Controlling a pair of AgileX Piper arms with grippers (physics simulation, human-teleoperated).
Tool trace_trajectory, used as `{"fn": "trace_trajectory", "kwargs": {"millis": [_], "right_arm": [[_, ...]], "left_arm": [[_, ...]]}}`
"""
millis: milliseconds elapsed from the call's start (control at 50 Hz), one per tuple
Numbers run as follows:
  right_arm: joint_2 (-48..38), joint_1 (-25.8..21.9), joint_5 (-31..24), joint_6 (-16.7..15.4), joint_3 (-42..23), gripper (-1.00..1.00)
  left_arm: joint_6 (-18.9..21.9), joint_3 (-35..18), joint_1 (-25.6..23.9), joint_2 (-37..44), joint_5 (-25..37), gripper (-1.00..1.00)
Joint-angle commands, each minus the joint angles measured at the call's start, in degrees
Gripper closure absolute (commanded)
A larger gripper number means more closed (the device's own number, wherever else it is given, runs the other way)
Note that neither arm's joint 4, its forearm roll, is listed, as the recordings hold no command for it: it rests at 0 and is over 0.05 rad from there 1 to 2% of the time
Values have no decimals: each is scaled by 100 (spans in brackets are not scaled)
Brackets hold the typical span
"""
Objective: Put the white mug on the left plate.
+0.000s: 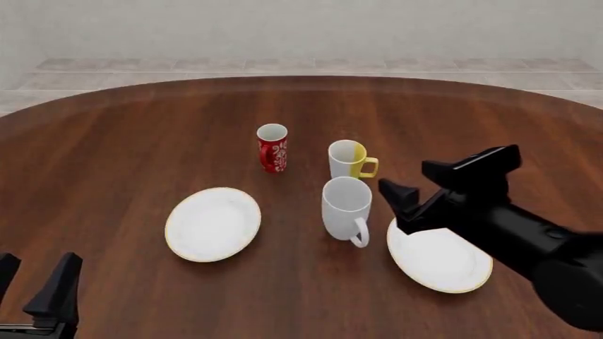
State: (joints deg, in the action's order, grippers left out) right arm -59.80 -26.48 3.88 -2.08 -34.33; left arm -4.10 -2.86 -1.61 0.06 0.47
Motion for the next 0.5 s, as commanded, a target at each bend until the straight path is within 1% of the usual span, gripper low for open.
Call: {"fn": "trace_trajectory", "kwargs": {"millis": [20,500], "right_arm": [[-235,-11,125,-33,8,-100],[-740,-27,239,-27,-48,-100]], "left_arm": [[-16,2,5,0,-6,-100],[-40,-21,-6,0,4,-100]]}}
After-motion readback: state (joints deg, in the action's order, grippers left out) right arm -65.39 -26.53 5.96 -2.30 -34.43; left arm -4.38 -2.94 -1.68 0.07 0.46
